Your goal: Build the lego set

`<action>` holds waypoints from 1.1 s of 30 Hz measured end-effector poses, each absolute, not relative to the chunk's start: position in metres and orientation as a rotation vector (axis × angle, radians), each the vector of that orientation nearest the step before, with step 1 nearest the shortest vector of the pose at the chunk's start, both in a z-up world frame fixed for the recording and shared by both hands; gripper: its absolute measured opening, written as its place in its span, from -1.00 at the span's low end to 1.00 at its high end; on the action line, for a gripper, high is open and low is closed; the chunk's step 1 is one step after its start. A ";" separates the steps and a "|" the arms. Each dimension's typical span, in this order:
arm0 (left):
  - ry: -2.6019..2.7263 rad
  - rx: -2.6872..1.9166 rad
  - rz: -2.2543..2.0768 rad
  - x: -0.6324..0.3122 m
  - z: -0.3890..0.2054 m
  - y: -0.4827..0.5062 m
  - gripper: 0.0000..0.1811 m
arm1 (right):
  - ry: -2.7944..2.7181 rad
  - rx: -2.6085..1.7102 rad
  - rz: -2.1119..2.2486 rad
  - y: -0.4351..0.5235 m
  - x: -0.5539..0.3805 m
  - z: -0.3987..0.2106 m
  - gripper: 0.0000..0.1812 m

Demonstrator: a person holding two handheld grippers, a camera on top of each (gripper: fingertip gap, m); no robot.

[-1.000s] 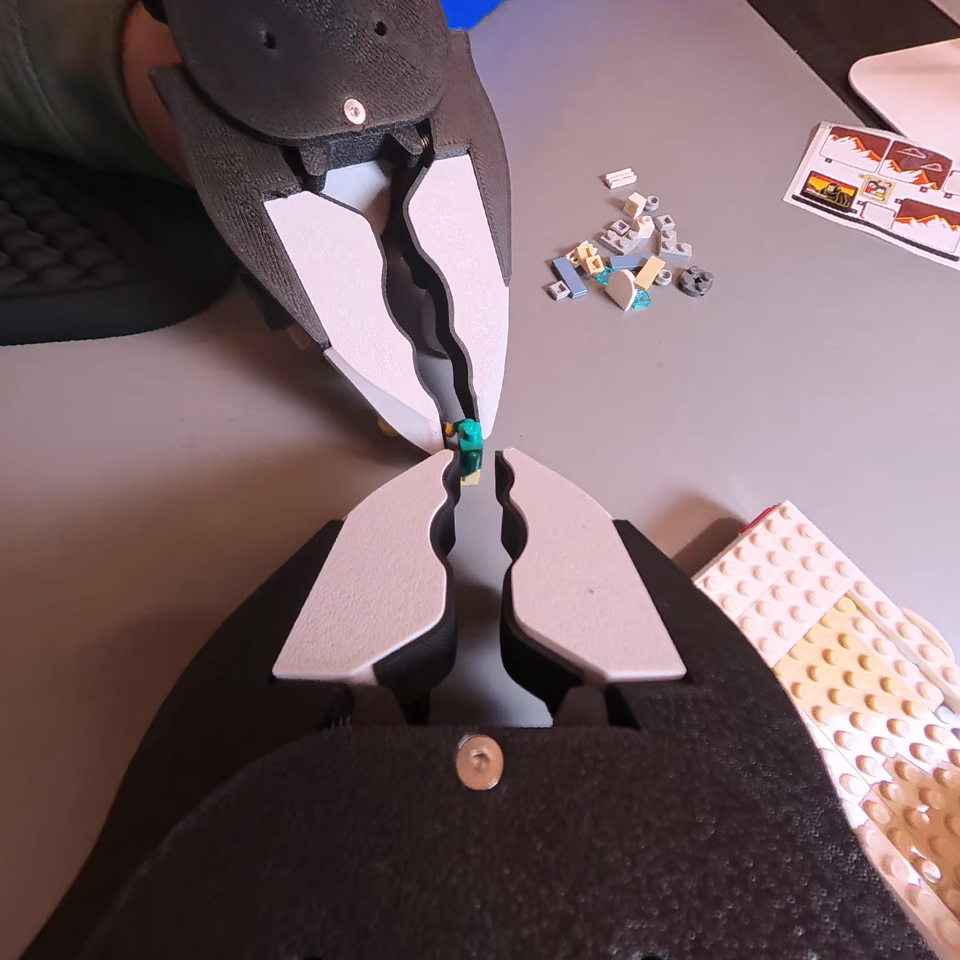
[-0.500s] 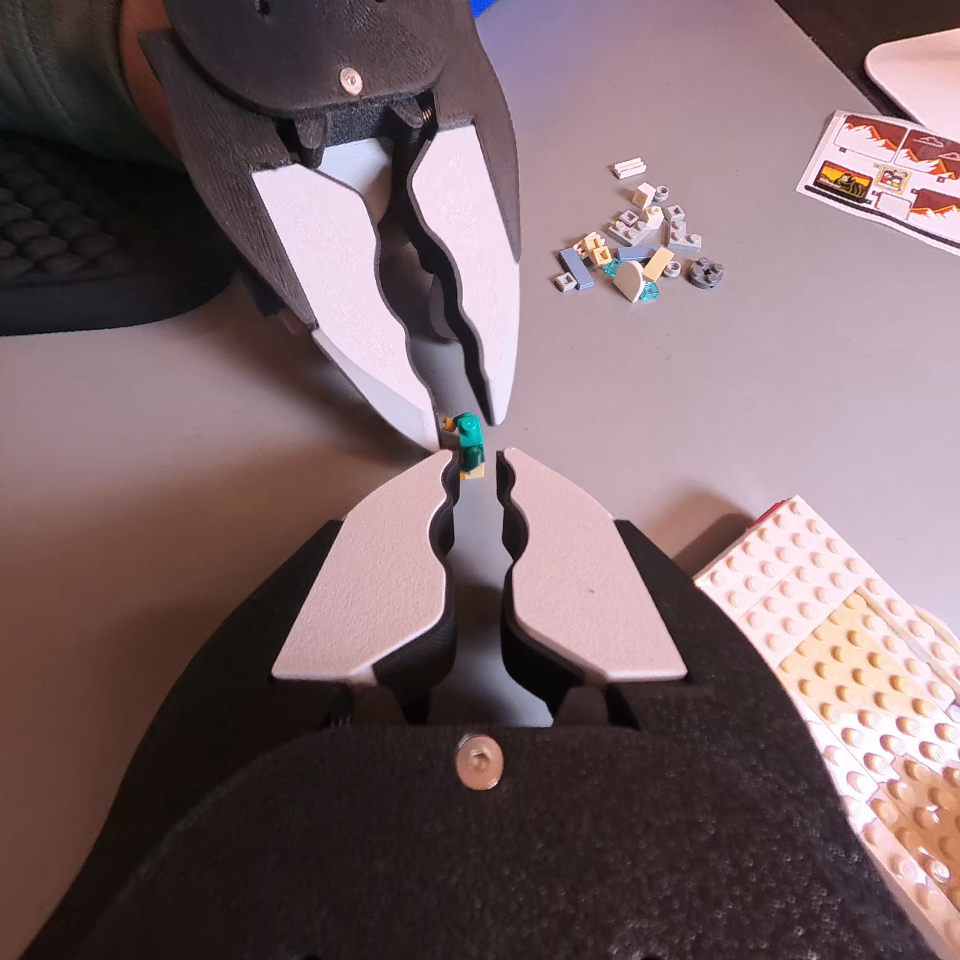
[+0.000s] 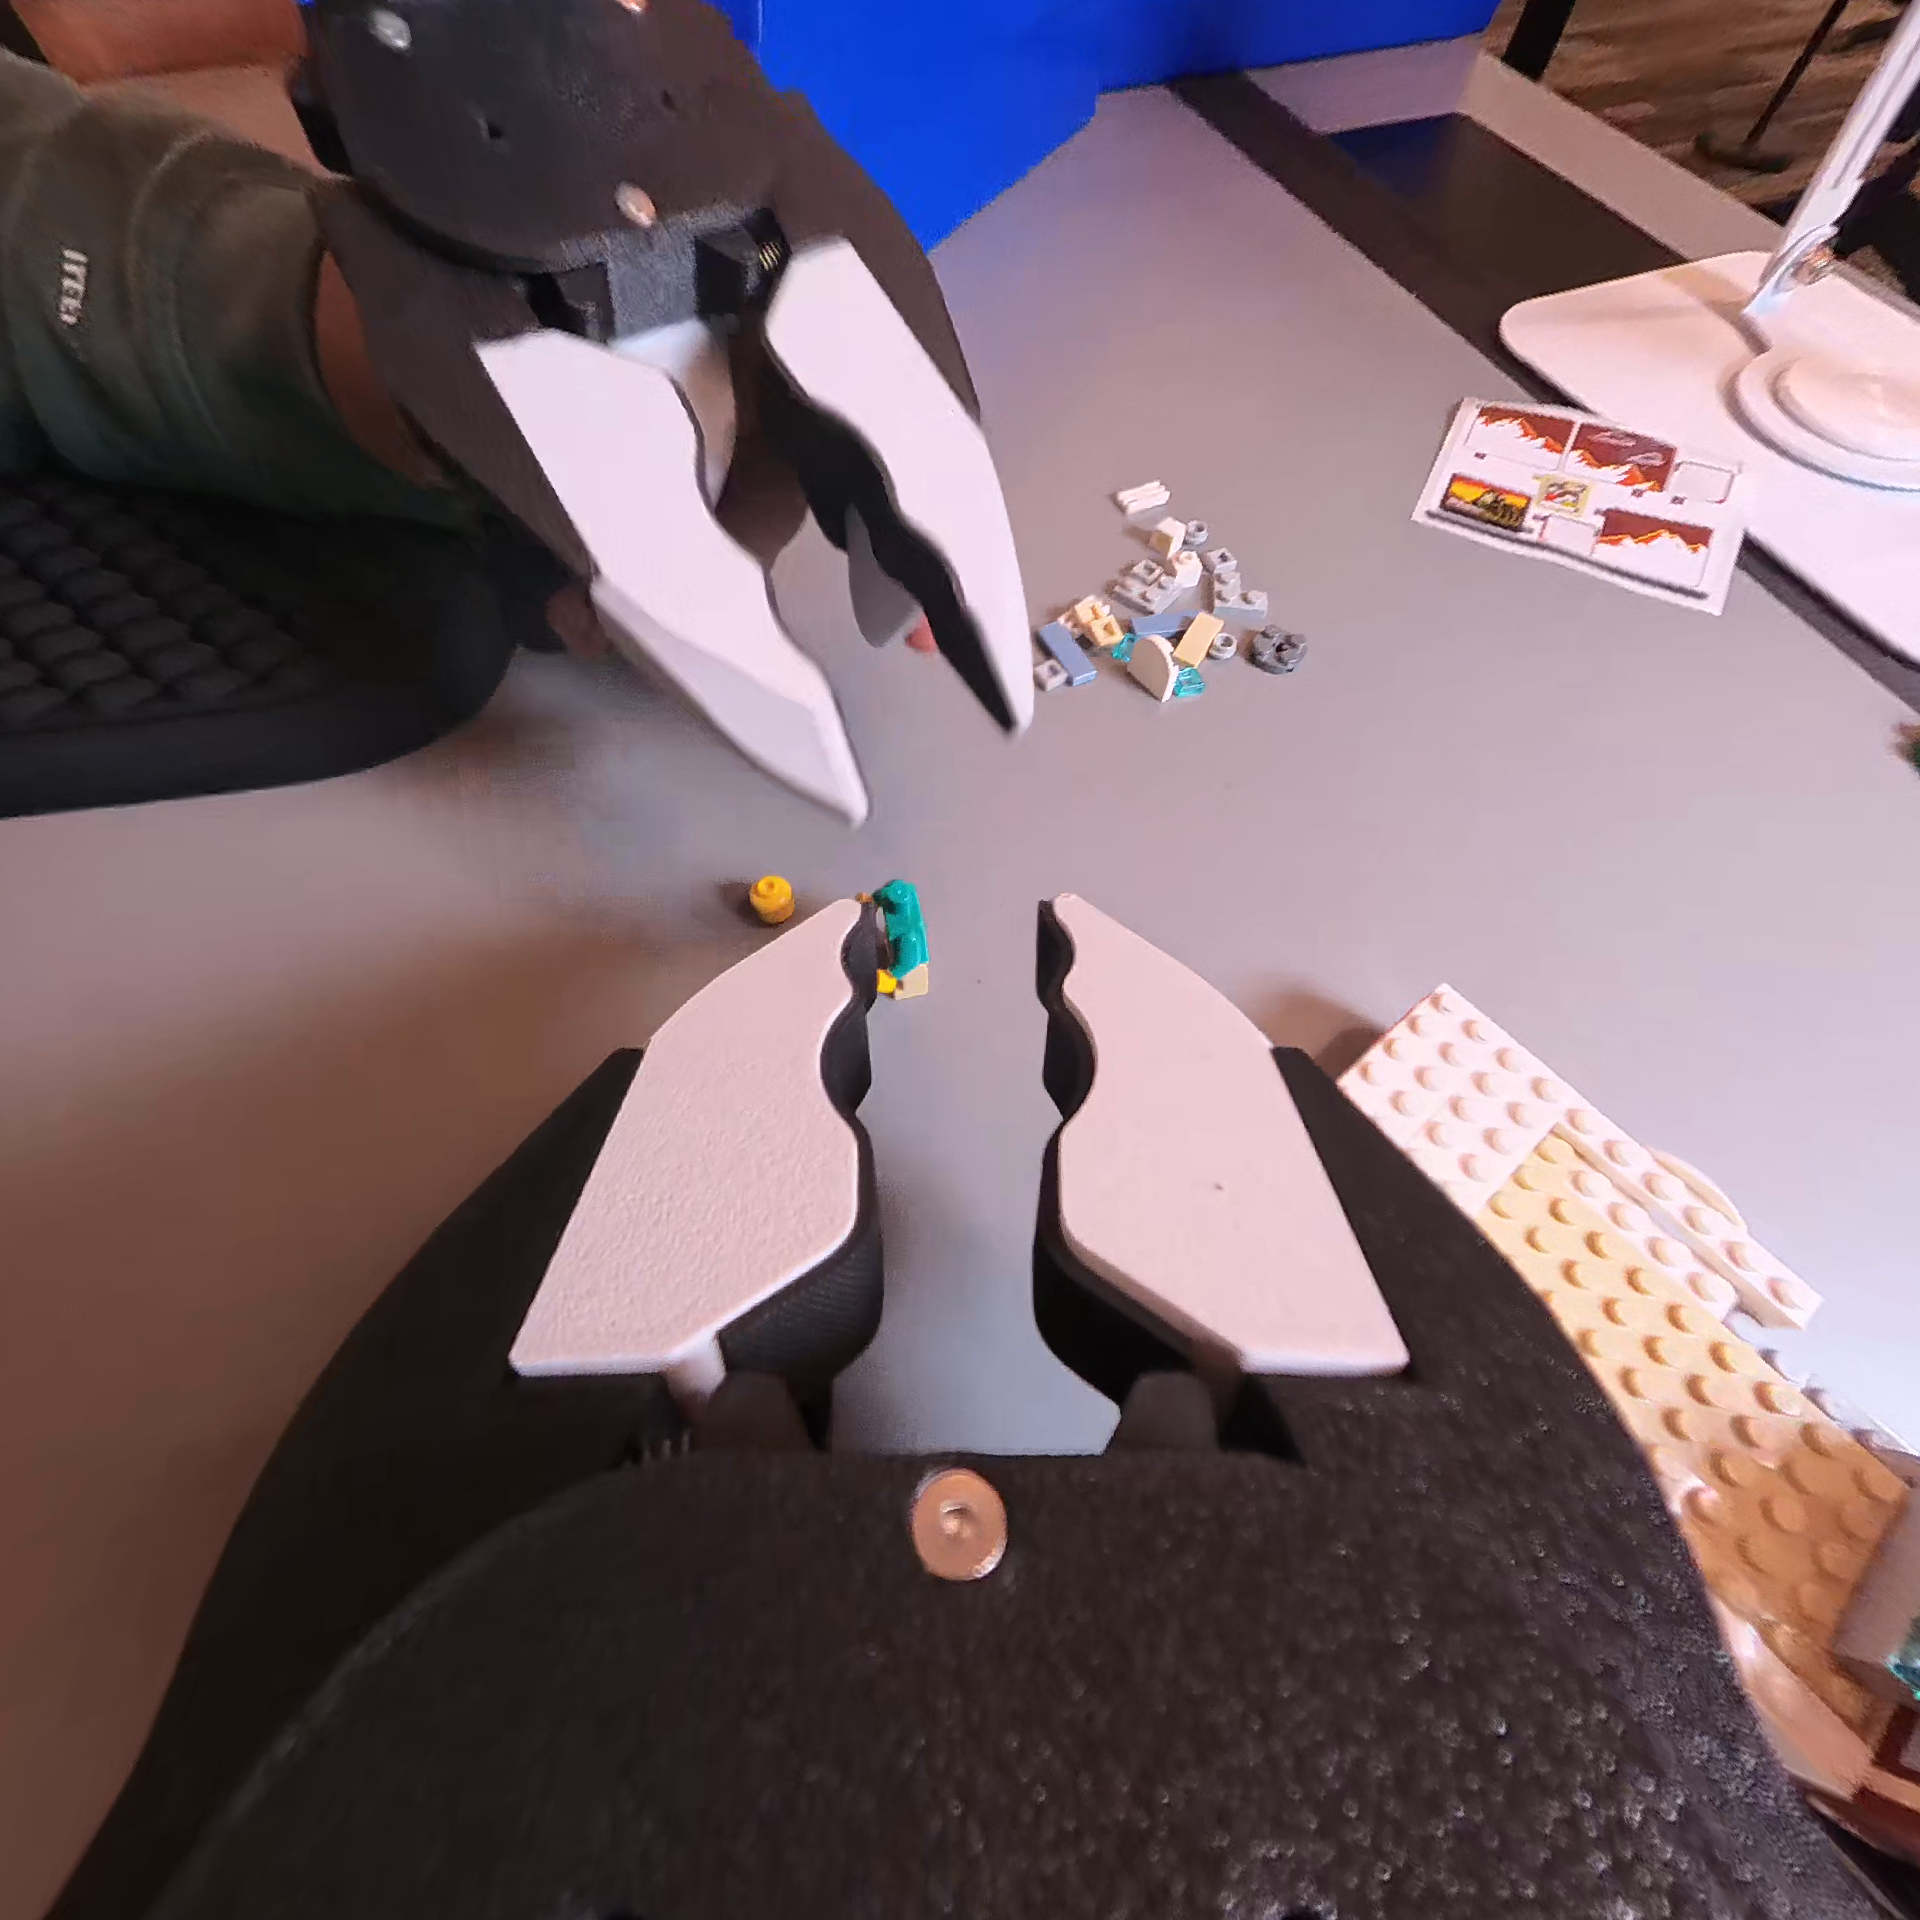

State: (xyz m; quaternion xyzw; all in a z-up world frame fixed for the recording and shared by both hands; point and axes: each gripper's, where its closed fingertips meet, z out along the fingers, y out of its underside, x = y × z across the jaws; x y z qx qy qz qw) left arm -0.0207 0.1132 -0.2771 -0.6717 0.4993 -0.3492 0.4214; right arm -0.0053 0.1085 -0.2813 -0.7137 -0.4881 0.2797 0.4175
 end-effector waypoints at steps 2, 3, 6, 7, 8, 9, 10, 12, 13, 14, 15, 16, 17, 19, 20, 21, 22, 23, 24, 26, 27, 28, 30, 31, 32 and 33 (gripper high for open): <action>1.091 -1.566 -0.866 -0.034 -0.244 0.125 -0.72 | -1.184 -1.769 0.696 0.111 -0.002 -0.273 -0.67; 0.995 -1.515 -0.853 -0.046 -0.227 0.132 -0.78 | -1.158 -1.754 0.696 0.112 -0.001 -0.267 -0.67; 0.776 -1.468 -0.773 -0.089 -0.205 0.150 -0.84 | -1.071 -1.718 0.696 0.118 0.008 -0.251 -0.64; 0.725 -1.475 -0.740 -0.104 -0.204 0.154 -0.84 | -1.043 -1.710 0.693 0.120 0.012 -0.246 -0.63; 0.682 -1.484 -0.710 -0.117 -0.205 0.158 -0.84 | -1.016 -1.703 0.686 0.122 0.015 -0.242 -0.61; 0.648 -1.496 -0.682 -0.129 -0.206 0.160 -0.84 | -0.991 -1.694 0.676 0.124 0.019 -0.238 -0.59; 0.620 -1.508 -0.655 -0.139 -0.208 0.161 -0.85 | -0.967 -1.686 0.662 0.125 0.023 -0.234 -0.57; 0.583 -1.532 -0.609 -0.155 -0.210 0.162 -0.85 | -0.925 -1.675 0.627 0.128 0.030 -0.228 -0.52; 0.565 -1.537 -0.594 -0.161 -0.211 0.162 -0.85 | -0.905 -1.667 0.604 0.130 0.034 -0.226 -0.51; 0.551 -1.544 -0.581 -0.166 -0.210 0.162 -0.85 | -0.886 -1.657 0.581 0.131 0.038 -0.223 -0.51; 0.544 -1.552 -0.566 -0.170 -0.211 0.162 -0.85 | -0.870 -1.648 0.562 0.132 0.042 -0.221 -0.51; 0.542 -1.555 -0.551 -0.172 -0.211 0.162 -0.85 | -0.854 -1.643 0.544 0.132 0.045 -0.219 -0.51; 0.540 -1.557 -0.531 -0.175 -0.211 0.162 -0.85 | -0.838 -1.638 0.531 0.133 0.049 -0.218 -0.51; 0.554 -1.570 -0.498 -0.176 -0.214 0.164 -0.85 | -0.808 -1.631 0.507 0.134 0.054 -0.216 -0.51; 0.560 -1.575 -0.483 -0.177 -0.215 0.165 -0.86 | -0.796 -1.628 0.493 0.135 0.056 -0.216 -0.51; 0.568 -1.579 -0.475 -0.176 -0.217 0.166 -0.87 | -0.788 -1.625 0.480 0.136 0.058 -0.216 -0.51; 0.575 -1.579 -0.470 -0.176 -0.217 0.165 -0.90 | -0.781 -1.623 0.468 0.137 0.060 -0.216 -0.52; 0.581 -1.576 -0.462 -0.176 -0.217 0.165 -0.94 | -0.777 -1.623 0.459 0.138 0.061 -0.216 -0.53; 0.588 -1.575 -0.450 -0.177 -0.217 0.165 -0.99 | -0.774 -1.624 0.454 0.139 0.062 -0.217 -0.54; 0.593 -1.571 -0.411 -0.180 -0.217 0.167 -1.00 | -0.766 -1.635 0.451 0.142 0.063 -0.220 -0.55; 0.593 -1.571 -0.400 -0.181 -0.217 0.167 -1.00 | -0.766 -1.644 0.459 0.142 0.063 -0.223 -0.55; 0.592 -1.573 -0.394 -0.182 -0.217 0.168 -1.00 | -0.765 -1.651 0.469 0.142 0.063 -0.224 -0.55; 0.589 -1.568 -0.392 -0.183 -0.215 0.168 -1.00 | -0.766 -1.653 0.485 0.141 0.062 -0.225 -0.56; 0.588 -1.565 -0.394 -0.183 -0.215 0.168 -1.00 | -0.767 -1.651 0.484 0.140 0.062 -0.225 -0.56; 0.590 -1.566 -0.397 -0.182 -0.216 0.168 -1.00 | -0.768 -1.645 0.477 0.140 0.062 -0.224 -0.56; 0.592 -1.567 -0.399 -0.182 -0.217 0.168 -1.00 | -0.770 -1.639 0.469 0.140 0.062 -0.223 -0.56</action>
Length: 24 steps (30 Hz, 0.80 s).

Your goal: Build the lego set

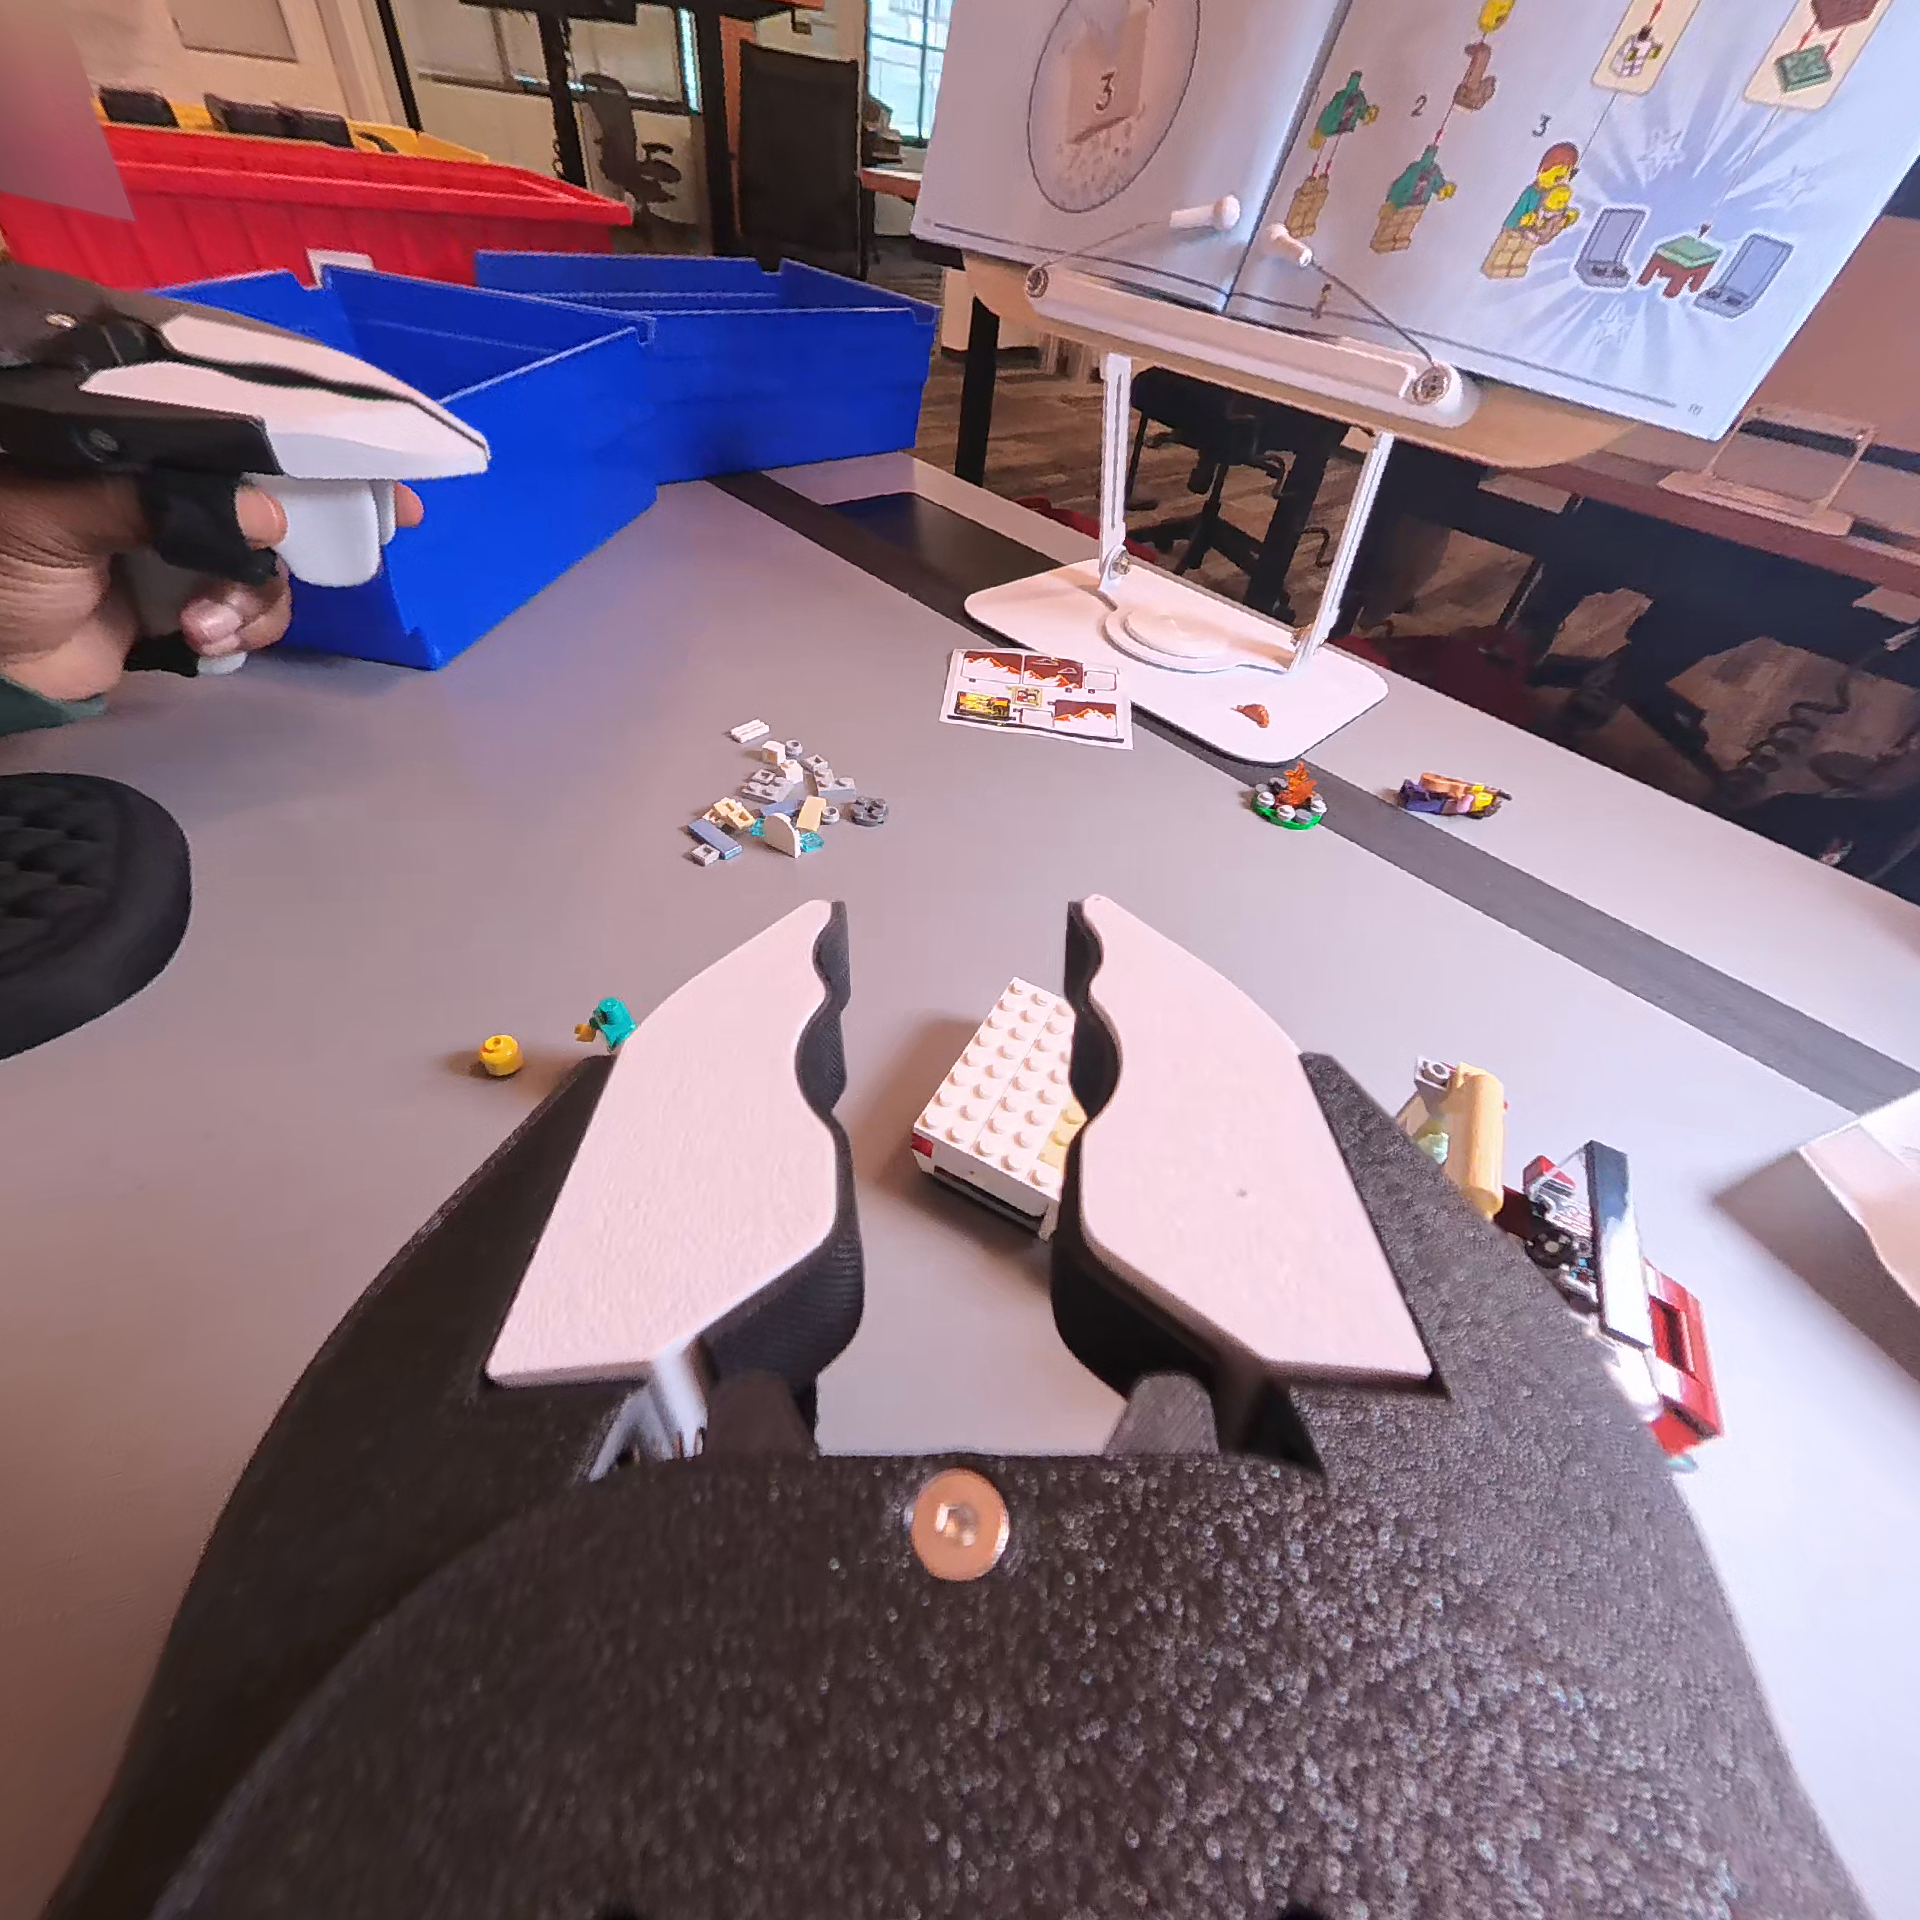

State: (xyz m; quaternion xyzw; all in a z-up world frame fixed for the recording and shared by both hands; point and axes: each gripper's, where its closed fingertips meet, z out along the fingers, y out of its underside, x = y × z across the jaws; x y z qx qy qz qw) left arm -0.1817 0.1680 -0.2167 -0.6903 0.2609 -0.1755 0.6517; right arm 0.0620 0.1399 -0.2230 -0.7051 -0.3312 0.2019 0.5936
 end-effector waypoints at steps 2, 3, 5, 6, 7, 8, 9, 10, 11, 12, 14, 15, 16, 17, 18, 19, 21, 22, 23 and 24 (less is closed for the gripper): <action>0.600 -1.573 -0.400 -0.180 -0.220 0.168 -0.99 | -0.767 -1.633 0.460 0.140 0.063 -0.222 -0.56; 0.603 -1.576 -0.400 -0.179 -0.221 0.168 -0.98 | -0.765 -1.630 0.460 0.140 0.064 -0.221 -0.56; 0.607 -1.579 -0.399 -0.178 -0.223 0.169 -0.97 | -0.758 -1.623 0.461 0.140 0.065 -0.219 -0.56; 0.608 -1.582 -0.397 -0.178 -0.224 0.169 -0.97 | -0.753 -1.621 0.460 0.140 0.066 -0.218 -0.57; 0.605 -1.585 -0.398 -0.177 -0.225 0.170 -0.96 | -0.749 -1.620 0.459 0.141 0.066 -0.218 -0.57; 0.601 -1.587 -0.400 -0.178 -0.225 0.170 -0.96 | -0.744 -1.620 0.461 0.141 0.067 -0.218 -0.57; 0.599 -1.591 -0.402 -0.177 -0.226 0.171 -0.96 | -0.739 -1.621 0.463 0.142 0.068 -0.218 -0.57; 0.596 -1.593 -0.403 -0.177 -0.227 0.171 -0.95 | -0.735 -1.623 0.464 0.142 0.068 -0.218 -0.57; 0.593 -1.593 -0.404 -0.177 -0.227 0.172 -0.94 | -0.729 -1.624 0.463 0.143 0.069 -0.219 -0.57; 0.589 -1.595 -0.407 -0.177 -0.228 0.172 -0.94 | -0.716 -1.624 0.460 0.145 0.070 -0.219 -0.57; 0.572 -1.603 -0.416 -0.177 -0.230 0.174 -0.93 | -0.678 -1.620 0.446 0.150 0.070 -0.218 -0.60; 0.565 -1.609 -0.425 -0.176 -0.231 0.174 -0.93 | -0.666 -1.621 0.428 0.156 0.068 -0.217 -0.61; 0.563 -1.611 -0.432 -0.175 -0.232 0.175 -0.92 | -0.668 -1.619 0.406 0.162 0.064 -0.214 -0.62; 0.565 -1.613 -0.436 -0.173 -0.233 0.176 -0.91 | -0.678 -1.609 0.378 0.168 0.058 -0.208 -0.65; 0.570 -1.615 -0.443 -0.172 -0.235 0.176 -0.91 | -0.685 -1.589 0.346 0.177 0.053 -0.199 -0.71; 0.577 -1.619 -0.450 -0.170 -0.236 0.176 -0.91 | -0.696 -1.564 0.321 0.186 0.047 -0.189 -0.78; 0.589 -1.623 -0.457 -0.168 -0.239 0.175 -0.90 | -0.709 -1.530 0.319 0.209 0.030 -0.169 -0.83; 0.593 -1.622 -0.459 -0.168 -0.240 0.174 -0.89 | -0.702 -1.522 0.345 0.223 0.022 -0.159 -0.84; 0.595 -1.618 -0.463 -0.167 -0.239 0.173 -0.88 | -0.683 -1.510 0.371 0.239 0.014 -0.149 -0.86; 0.599 -1.613 -0.466 -0.166 -0.239 0.172 -0.88 | -0.657 -1.496 0.378 0.257 0.009 -0.139 -0.87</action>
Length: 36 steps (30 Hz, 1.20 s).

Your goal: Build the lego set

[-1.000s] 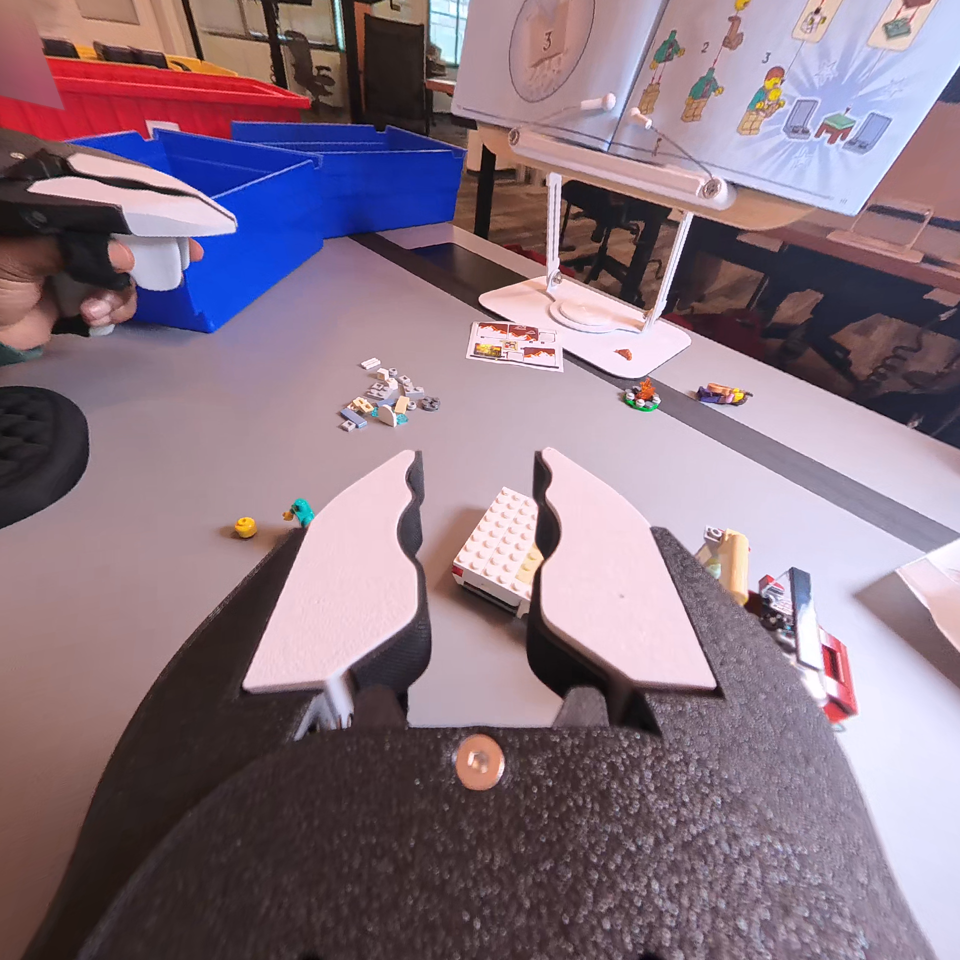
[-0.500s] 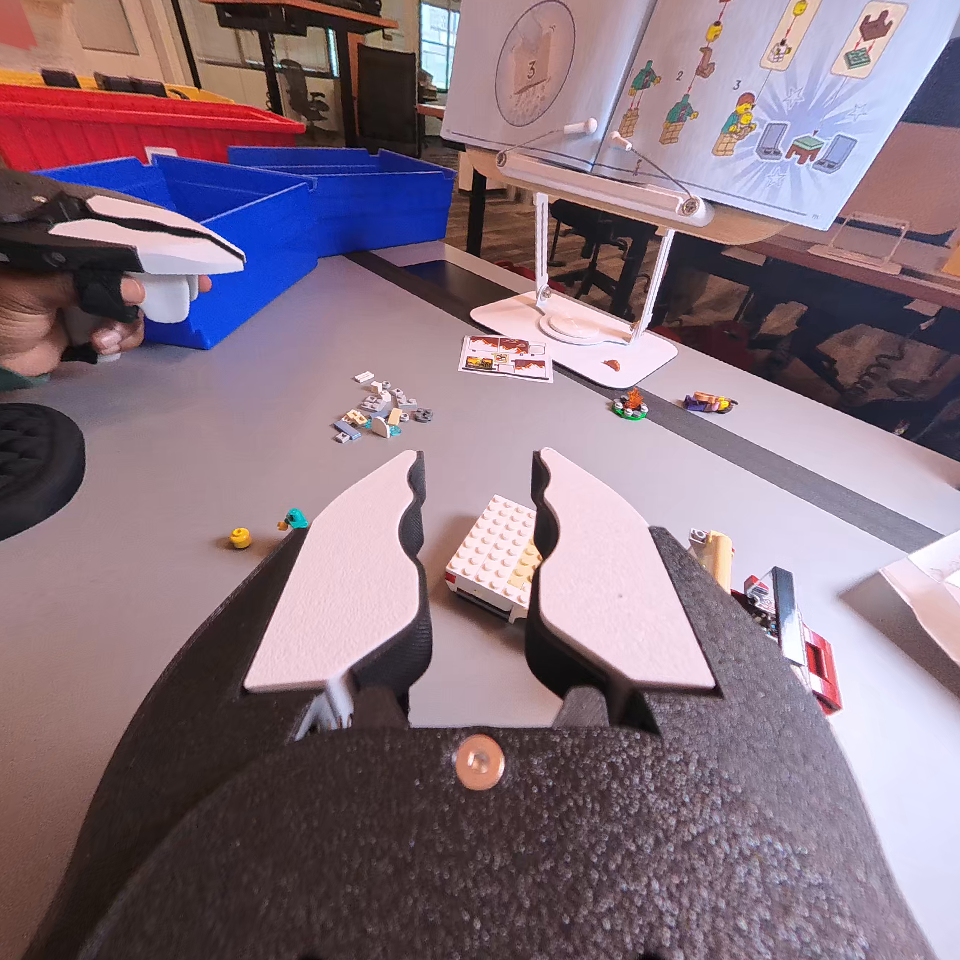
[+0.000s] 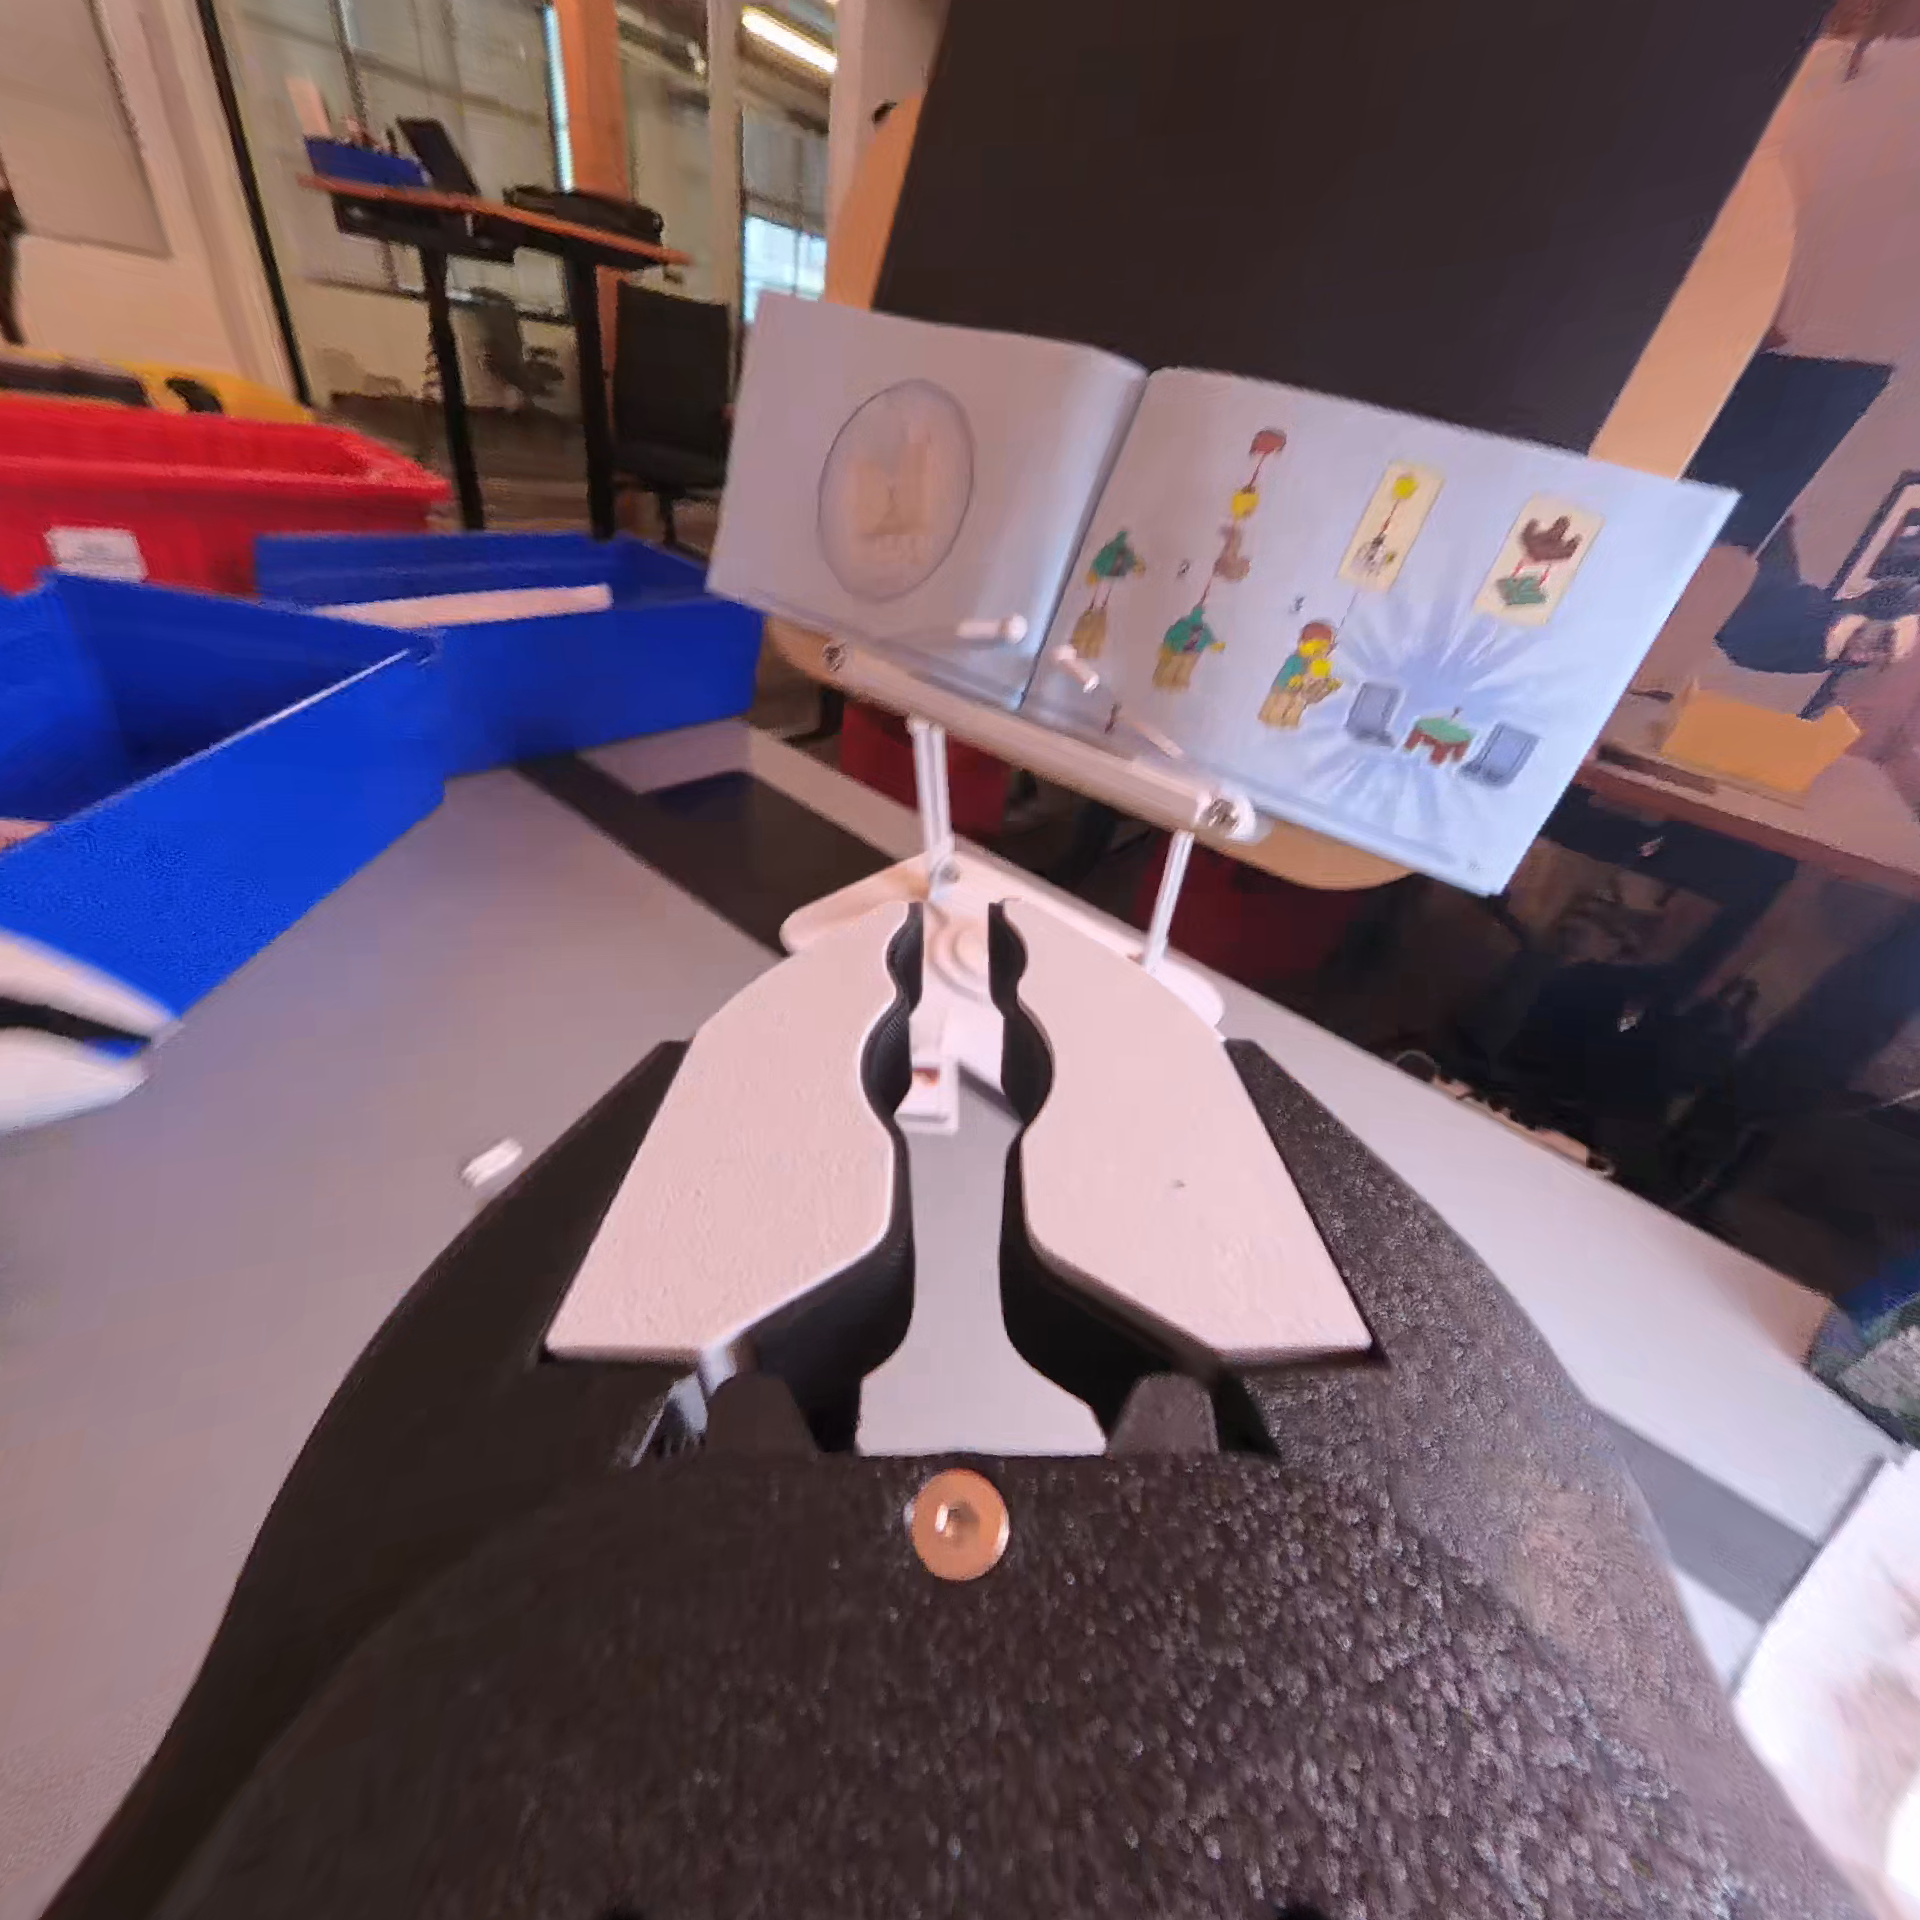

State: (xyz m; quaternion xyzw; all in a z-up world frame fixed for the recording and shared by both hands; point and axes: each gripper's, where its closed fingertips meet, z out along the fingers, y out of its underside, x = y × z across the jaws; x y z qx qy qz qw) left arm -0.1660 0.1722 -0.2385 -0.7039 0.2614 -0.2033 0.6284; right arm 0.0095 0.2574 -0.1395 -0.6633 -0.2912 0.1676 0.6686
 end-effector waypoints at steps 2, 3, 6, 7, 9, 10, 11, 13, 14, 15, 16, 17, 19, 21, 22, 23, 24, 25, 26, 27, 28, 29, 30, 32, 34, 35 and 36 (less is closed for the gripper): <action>0.612 -1.608 -0.467 -0.164 -0.239 0.170 -0.87 | -0.602 -1.473 0.339 0.299 0.005 -0.125 -0.88; 0.619 -1.606 -0.468 -0.163 -0.239 0.170 -0.87 | -0.576 -1.464 0.314 0.320 0.004 -0.119 -0.90; 0.643 -1.608 -0.474 -0.160 -0.242 0.168 -0.87 | -0.521 -1.450 0.258 0.374 -0.002 -0.108 -0.98; 0.647 -1.612 -0.481 -0.159 -0.243 0.168 -0.87 | -0.510 -1.454 0.256 0.388 -0.005 -0.105 -0.99; 0.660 -1.616 -0.485 -0.158 -0.246 0.169 -0.87 | -0.501 -1.450 0.241 0.412 -0.010 -0.100 -1.00; 0.674 -1.621 -0.480 -0.157 -0.249 0.169 -0.87 | -0.502 -1.445 0.231 0.422 -0.013 -0.098 -1.00; 0.687 -1.627 -0.479 -0.156 -0.252 0.169 -0.87 | -0.511 -1.442 0.228 0.430 -0.016 -0.097 -1.00; 0.699 -1.638 -0.489 -0.154 -0.256 0.169 -0.87 | -0.533 -1.438 0.226 0.440 -0.022 -0.096 -1.00; 0.698 -1.641 -0.494 -0.154 -0.256 0.170 -0.87 | -0.540 -1.441 0.222 0.445 -0.023 -0.096 -1.00; 0.696 -1.645 -0.500 -0.154 -0.257 0.170 -0.87 | -0.544 -1.445 0.221 0.448 -0.024 -0.097 -1.00; 0.693 -1.649 -0.505 -0.154 -0.258 0.170 -0.87 | -0.546 -1.447 0.228 0.451 -0.025 -0.097 -1.00; 0.690 -1.652 -0.510 -0.154 -0.258 0.171 -0.87 | -0.549 -1.446 0.240 0.452 -0.025 -0.097 -0.99; 0.687 -1.658 -0.513 -0.155 -0.259 0.171 -0.87 | -0.562 -1.444 0.257 0.454 -0.027 -0.096 -0.98; 0.692 -1.656 -0.510 -0.154 -0.259 0.171 -0.87 | -0.576 -1.441 0.271 0.455 -0.029 -0.095 -0.98; 0.694 -1.655 -0.506 -0.154 -0.259 0.171 -0.87 | -0.580 -1.436 0.273 0.455 -0.029 -0.094 -0.97; 0.695 -1.656 -0.503 -0.154 -0.259 0.171 -0.87 | -0.581 -1.432 0.273 0.454 -0.029 -0.093 -0.97; 0.693 -1.656 -0.502 -0.154 -0.259 0.171 -0.87 | -0.581 -1.430 0.274 0.455 -0.029 -0.092 -0.97; 0.690 -1.656 -0.503 -0.155 -0.259 0.171 -0.87 | -0.582 -1.432 0.277 0.455 -0.029 -0.092 -0.97; 0.688 -1.657 -0.505 -0.155 -0.259 0.171 -0.87 | -0.583 -1.436 0.281 0.455 -0.029 -0.092 -0.97; 0.687 -1.657 -0.506 -0.155 -0.259 0.171 -0.87 | -0.582 -1.438 0.281 0.455 -0.029 -0.092 -0.97; 0.688 -1.657 -0.506 -0.155 -0.259 0.171 -0.87 | -0.582 -1.440 0.282 0.455 -0.028 -0.092 -0.97; 0.690 -1.658 -0.505 -0.155 -0.259 0.171 -0.87 | -0.582 -1.441 0.282 0.456 -0.028 -0.092 -0.97; 0.692 -1.659 -0.504 -0.155 -0.259 0.171 -0.87 | -0.582 -1.440 0.280 0.456 -0.028 -0.092 -0.97; 0.694 -1.660 -0.505 -0.154 -0.260 0.171 -0.87 | -0.581 -1.437 0.280 0.457 -0.028 -0.089 -0.97; 0.694 -1.661 -0.508 -0.154 -0.260 0.171 -0.87 | -0.576 -1.431 0.283 0.459 -0.028 -0.085 -0.97; 0.694 -1.662 -0.510 -0.154 -0.260 0.171 -0.87 | -0.574 -1.429 0.286 0.460 -0.029 -0.082 -0.97; 0.695 -1.663 -0.510 -0.154 -0.260 0.171 -0.87 | -0.572 -1.425 0.286 0.461 -0.029 -0.079 -0.97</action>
